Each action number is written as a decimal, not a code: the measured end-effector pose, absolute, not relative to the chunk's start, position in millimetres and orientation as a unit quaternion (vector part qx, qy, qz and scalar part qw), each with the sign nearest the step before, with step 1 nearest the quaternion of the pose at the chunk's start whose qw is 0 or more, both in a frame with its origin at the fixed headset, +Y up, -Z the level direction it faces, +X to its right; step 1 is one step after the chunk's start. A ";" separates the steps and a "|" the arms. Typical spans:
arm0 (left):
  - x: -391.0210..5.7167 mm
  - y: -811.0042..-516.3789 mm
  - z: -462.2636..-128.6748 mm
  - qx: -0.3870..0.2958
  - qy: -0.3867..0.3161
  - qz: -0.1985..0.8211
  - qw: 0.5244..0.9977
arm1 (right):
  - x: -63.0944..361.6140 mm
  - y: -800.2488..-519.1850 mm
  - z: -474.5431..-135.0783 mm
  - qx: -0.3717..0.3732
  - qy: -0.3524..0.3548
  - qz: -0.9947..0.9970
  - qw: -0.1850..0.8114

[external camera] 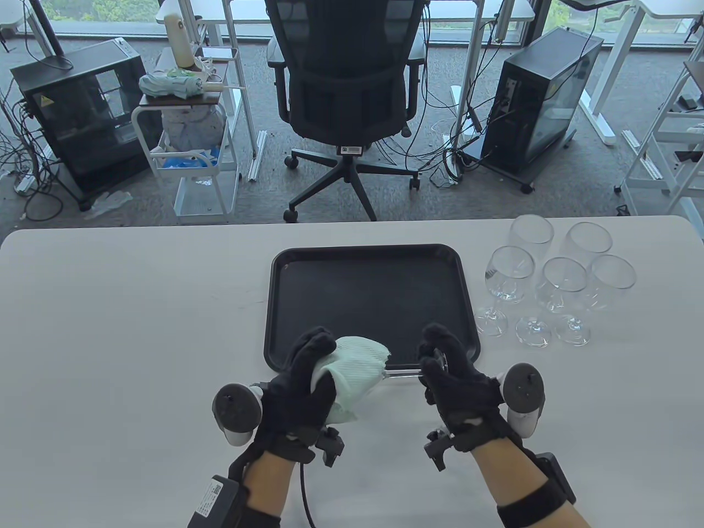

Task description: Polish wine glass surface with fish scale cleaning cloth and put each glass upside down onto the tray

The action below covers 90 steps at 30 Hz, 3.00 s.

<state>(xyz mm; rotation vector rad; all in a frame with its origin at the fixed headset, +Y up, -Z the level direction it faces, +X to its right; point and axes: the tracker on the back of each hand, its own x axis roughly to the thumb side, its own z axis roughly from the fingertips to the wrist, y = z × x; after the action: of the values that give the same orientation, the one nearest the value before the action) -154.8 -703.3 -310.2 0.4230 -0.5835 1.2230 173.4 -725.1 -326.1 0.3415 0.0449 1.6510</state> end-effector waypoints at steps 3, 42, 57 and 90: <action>-156.9 -702.6 -312.3 0.179 -0.260 0.567 0.761 | 172.6 -715.9 -319.2 0.170 -0.054 0.759 0.626; -154.4 -713.3 -314.1 0.120 -0.223 0.656 0.711 | 176.9 -699.2 -310.4 0.350 -0.281 0.820 0.356; -153.4 -714.7 -312.8 0.122 -0.229 0.660 0.705 | 177.2 -696.8 -302.9 0.345 -0.270 0.824 0.360; -153.0 -709.5 -310.0 0.123 -0.220 0.658 0.710 | 176.6 -696.4 -306.0 0.334 -0.269 0.821 0.377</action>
<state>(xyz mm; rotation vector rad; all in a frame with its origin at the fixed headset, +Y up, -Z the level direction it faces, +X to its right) -153.0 -709.5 -310.0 0.2721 -0.4884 1.4597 176.6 -696.4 -306.0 0.8550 -0.6877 2.0997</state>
